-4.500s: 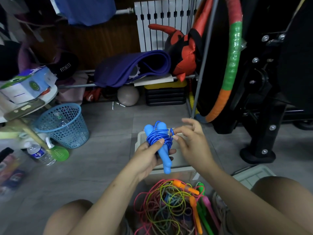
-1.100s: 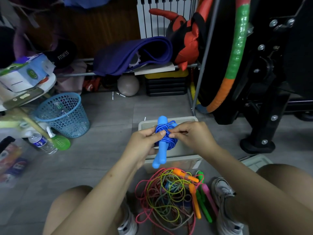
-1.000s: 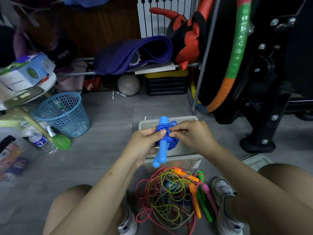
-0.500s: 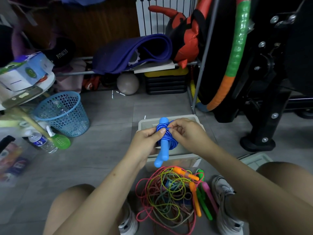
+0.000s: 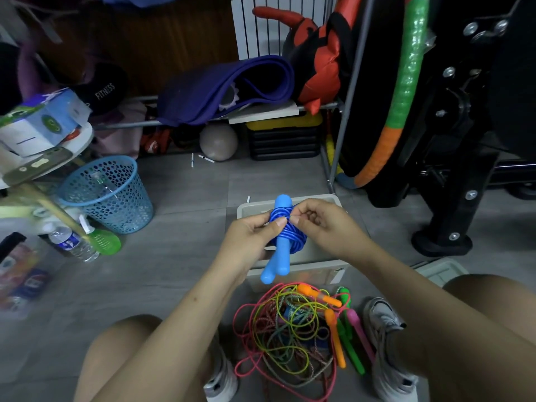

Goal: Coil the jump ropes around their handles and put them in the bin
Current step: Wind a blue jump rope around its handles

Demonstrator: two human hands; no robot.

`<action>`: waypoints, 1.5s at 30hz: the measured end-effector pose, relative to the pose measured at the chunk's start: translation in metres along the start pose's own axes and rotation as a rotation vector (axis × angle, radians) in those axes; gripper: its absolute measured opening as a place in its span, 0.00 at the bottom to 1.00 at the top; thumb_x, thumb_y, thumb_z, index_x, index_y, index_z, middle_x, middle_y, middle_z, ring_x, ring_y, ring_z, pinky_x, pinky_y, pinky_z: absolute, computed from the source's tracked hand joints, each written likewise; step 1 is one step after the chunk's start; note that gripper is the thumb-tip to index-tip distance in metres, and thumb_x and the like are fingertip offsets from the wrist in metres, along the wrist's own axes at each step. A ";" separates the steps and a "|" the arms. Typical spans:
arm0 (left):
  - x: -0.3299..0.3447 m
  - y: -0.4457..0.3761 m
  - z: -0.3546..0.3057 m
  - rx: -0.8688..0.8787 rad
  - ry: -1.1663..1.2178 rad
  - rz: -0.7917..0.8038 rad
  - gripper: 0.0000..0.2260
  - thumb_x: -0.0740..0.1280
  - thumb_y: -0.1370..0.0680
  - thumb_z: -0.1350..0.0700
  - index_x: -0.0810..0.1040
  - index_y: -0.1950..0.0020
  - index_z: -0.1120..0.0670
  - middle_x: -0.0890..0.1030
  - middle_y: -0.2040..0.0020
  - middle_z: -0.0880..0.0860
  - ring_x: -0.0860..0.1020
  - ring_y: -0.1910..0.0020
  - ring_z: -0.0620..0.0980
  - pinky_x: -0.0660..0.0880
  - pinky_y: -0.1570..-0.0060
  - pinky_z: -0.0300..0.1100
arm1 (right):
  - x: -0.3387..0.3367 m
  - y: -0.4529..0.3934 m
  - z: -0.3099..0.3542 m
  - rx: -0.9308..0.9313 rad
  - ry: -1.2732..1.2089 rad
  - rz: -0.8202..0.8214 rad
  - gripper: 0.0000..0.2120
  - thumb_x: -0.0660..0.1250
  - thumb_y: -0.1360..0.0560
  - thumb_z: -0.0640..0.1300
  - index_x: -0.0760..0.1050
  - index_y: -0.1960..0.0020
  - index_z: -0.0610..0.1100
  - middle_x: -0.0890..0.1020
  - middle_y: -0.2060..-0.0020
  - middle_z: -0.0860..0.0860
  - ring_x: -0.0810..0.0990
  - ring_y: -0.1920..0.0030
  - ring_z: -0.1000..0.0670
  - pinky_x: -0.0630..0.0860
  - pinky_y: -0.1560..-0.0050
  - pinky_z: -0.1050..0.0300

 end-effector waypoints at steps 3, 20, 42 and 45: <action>0.002 -0.002 0.003 -0.017 -0.047 0.029 0.09 0.65 0.21 0.57 0.81 0.44 0.57 0.84 0.56 0.56 0.82 0.58 0.51 0.79 0.60 0.41 | 0.001 0.002 -0.002 0.018 0.048 -0.009 0.03 0.65 0.23 0.40 0.76 0.55 0.43 0.78 0.65 0.47 0.73 0.66 0.51 0.72 0.62 0.56; 0.010 -0.008 0.005 -0.079 0.268 0.077 0.11 0.61 0.21 0.62 0.77 0.41 0.61 0.80 0.51 0.60 0.79 0.53 0.56 0.74 0.42 0.59 | -0.003 -0.001 0.009 0.005 -0.153 -0.016 0.12 0.61 0.21 0.38 0.75 0.60 0.49 0.73 0.58 0.49 0.73 0.58 0.55 0.67 0.55 0.69; 0.007 -0.001 0.023 -0.342 0.363 0.121 0.13 0.60 0.21 0.47 0.77 0.48 0.54 0.81 0.55 0.54 0.81 0.59 0.50 0.79 0.66 0.44 | -0.003 0.003 0.034 -0.313 0.212 -0.023 0.10 0.70 0.29 0.37 0.82 0.50 0.46 0.76 0.60 0.50 0.75 0.61 0.57 0.68 0.57 0.73; 0.012 0.004 0.017 -0.354 0.371 0.230 0.15 0.64 0.26 0.48 0.77 0.44 0.55 0.82 0.52 0.54 0.81 0.54 0.52 0.81 0.56 0.50 | 0.000 0.001 0.026 -0.215 0.204 0.043 0.13 0.70 0.29 0.34 0.74 0.57 0.53 0.74 0.63 0.53 0.74 0.65 0.55 0.73 0.59 0.63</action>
Point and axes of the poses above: each hand's wrist, its own y-axis away from the middle knuckle, its own x-axis out of the palm, z = x × y, the point moved 9 cm from there along -y, towards the middle knuckle
